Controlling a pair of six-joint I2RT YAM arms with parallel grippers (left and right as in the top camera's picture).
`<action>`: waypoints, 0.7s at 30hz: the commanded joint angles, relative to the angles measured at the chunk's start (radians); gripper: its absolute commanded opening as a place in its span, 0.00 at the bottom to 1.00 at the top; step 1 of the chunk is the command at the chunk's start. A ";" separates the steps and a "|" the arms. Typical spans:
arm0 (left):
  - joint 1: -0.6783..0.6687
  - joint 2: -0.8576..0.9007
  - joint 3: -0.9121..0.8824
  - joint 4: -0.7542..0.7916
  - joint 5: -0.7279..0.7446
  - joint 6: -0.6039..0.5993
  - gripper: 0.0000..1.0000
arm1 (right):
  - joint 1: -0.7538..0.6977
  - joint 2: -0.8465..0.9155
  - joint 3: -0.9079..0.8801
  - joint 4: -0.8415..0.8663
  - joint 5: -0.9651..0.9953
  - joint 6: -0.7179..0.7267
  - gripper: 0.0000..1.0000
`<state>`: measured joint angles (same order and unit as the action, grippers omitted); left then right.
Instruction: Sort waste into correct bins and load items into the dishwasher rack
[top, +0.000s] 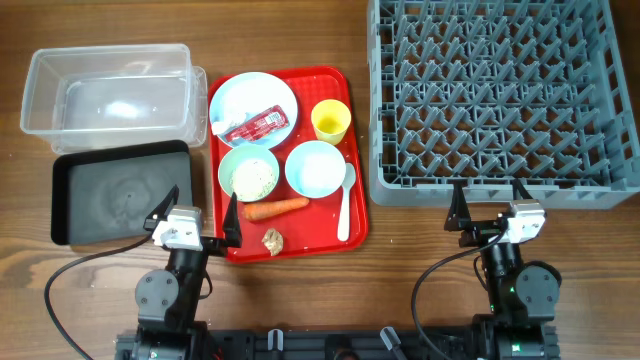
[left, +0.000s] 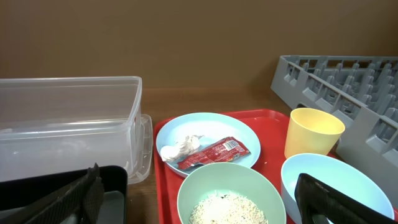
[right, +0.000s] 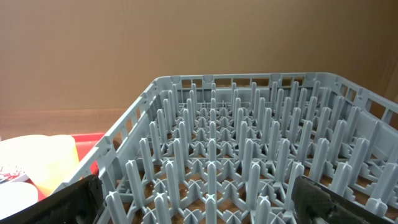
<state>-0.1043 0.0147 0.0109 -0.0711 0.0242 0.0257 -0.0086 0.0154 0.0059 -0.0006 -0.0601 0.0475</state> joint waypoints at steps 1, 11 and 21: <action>0.001 0.002 -0.005 -0.003 0.015 0.019 1.00 | -0.005 -0.002 -0.001 0.003 -0.016 -0.006 1.00; 0.001 0.002 -0.005 -0.003 0.015 0.019 1.00 | -0.005 -0.002 -0.001 0.003 -0.016 -0.005 1.00; 0.001 0.002 -0.005 -0.003 0.008 0.019 1.00 | -0.005 -0.002 -0.001 0.003 -0.016 -0.006 1.00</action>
<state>-0.1043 0.0147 0.0109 -0.0708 0.0242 0.0257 -0.0086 0.0154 0.0063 -0.0006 -0.0601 0.0475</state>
